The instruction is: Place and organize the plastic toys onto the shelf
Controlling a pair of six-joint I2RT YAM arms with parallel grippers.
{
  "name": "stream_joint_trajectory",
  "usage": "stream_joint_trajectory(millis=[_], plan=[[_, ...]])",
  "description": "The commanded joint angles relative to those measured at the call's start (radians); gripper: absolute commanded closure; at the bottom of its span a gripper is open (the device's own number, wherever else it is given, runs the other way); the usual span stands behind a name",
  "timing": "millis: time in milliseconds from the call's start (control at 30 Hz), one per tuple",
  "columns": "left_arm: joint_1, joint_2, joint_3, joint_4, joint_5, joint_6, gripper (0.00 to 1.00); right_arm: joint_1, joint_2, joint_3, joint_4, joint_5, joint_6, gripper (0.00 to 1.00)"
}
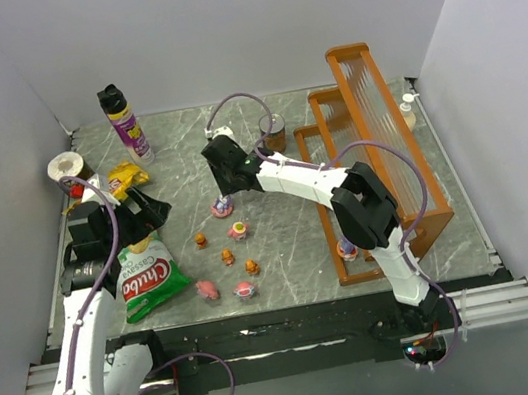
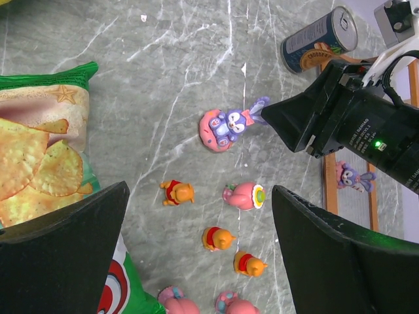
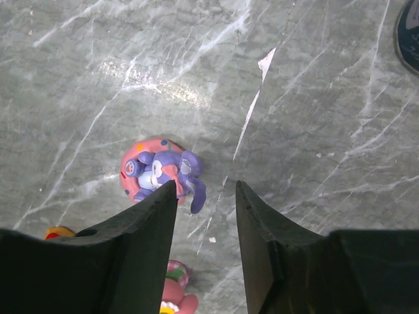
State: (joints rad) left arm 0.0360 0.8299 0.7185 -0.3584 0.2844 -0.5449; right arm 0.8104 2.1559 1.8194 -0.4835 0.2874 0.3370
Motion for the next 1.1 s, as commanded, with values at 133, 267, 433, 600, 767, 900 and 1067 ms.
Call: stream_joint_trajectory(millis=[133, 267, 433, 600, 767, 900, 1067], plan=[[0.005, 0.002, 0.036, 0.01, 0.018, -0.015, 0.04, -0.013, 0.03, 0.057, -0.027, 0.01, 0.028, 0.57], [0.004, 0.0, 0.036, 0.009, 0.019, -0.015, 0.04, -0.013, 0.032, 0.055, -0.029, 0.007, 0.031, 0.58], [0.005, 0.0, 0.036, 0.009, 0.019, -0.015, 0.03, -0.013, 0.038, 0.049, -0.015, 0.019, 0.034, 0.62], [0.005, -0.002, 0.036, 0.009, 0.019, -0.015, 0.04, -0.022, 0.042, 0.041, 0.003, 0.033, 0.034, 0.77], [0.005, 0.0, 0.035, 0.009, 0.021, -0.016, 0.04, -0.028, 0.025, 0.027, 0.01, 0.059, 0.025, 0.96], [0.005, 0.0, 0.036, 0.01, 0.019, -0.015, 0.04, -0.039, -0.008, 0.021, -0.001, 0.097, 0.013, 1.0], [0.005, -0.002, 0.036, 0.01, 0.021, -0.015, 0.04, -0.068, -0.074, 0.001, -0.029, 0.179, -0.004, 1.0]])
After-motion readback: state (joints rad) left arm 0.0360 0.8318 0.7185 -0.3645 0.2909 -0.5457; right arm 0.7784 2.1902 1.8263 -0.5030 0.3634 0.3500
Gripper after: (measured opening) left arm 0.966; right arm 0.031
